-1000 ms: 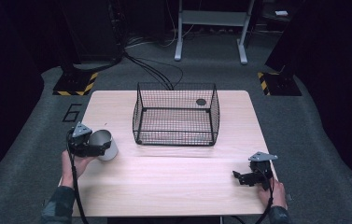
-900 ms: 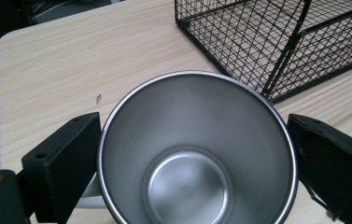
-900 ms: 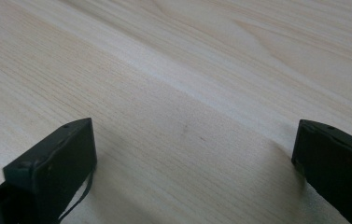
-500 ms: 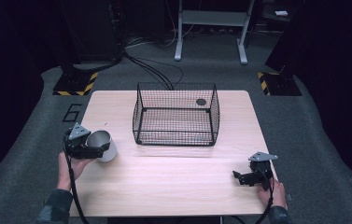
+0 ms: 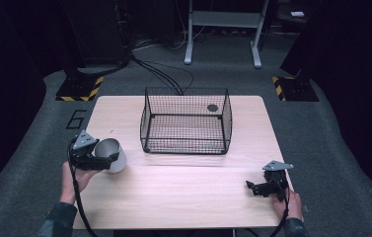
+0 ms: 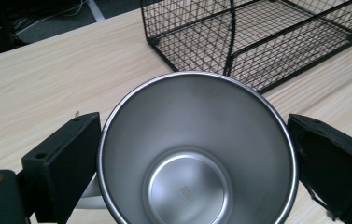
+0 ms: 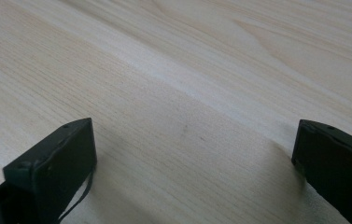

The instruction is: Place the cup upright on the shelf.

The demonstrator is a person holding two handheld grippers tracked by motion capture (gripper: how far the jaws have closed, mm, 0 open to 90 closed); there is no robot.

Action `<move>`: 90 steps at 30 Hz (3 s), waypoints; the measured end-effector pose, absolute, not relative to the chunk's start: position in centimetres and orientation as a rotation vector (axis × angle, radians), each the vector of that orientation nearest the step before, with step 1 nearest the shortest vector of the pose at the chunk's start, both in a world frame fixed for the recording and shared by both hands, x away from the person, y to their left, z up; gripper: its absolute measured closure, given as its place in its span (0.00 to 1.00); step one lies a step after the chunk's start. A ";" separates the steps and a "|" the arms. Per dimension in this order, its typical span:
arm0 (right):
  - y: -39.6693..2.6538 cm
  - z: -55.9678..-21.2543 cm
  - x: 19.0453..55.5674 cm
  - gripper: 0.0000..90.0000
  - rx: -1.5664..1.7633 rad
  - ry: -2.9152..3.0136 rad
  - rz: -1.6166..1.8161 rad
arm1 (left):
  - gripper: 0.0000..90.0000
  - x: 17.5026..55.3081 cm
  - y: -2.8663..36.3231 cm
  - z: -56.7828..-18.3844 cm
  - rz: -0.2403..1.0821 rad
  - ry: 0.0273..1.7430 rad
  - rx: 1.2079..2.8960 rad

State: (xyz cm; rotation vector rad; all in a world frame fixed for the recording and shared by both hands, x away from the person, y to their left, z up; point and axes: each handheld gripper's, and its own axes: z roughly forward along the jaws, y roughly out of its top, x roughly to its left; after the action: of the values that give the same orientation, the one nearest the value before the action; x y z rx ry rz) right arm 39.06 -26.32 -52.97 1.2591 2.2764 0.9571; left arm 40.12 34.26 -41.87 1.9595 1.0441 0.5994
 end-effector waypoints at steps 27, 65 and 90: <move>-26.3 -53.0 39.1 0.00 1.257 2.278 0.956 | 0.07 39.4 30.7 -39.7 0.555 0.898 2.014; -26.3 -53.0 39.1 0.00 1.258 2.278 0.956 | 0.07 40.4 24.9 -37.5 0.480 0.724 2.069; -26.3 -53.0 39.1 0.00 1.258 2.277 0.957 | 0.07 42.4 21.6 -34.7 0.452 0.650 2.050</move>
State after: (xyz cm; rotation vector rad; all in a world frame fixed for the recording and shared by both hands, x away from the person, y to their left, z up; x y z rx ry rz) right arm 39.06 -26.33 -52.97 1.2584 2.2772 0.9571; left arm 42.35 21.58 -34.74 2.0503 0.6501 0.4519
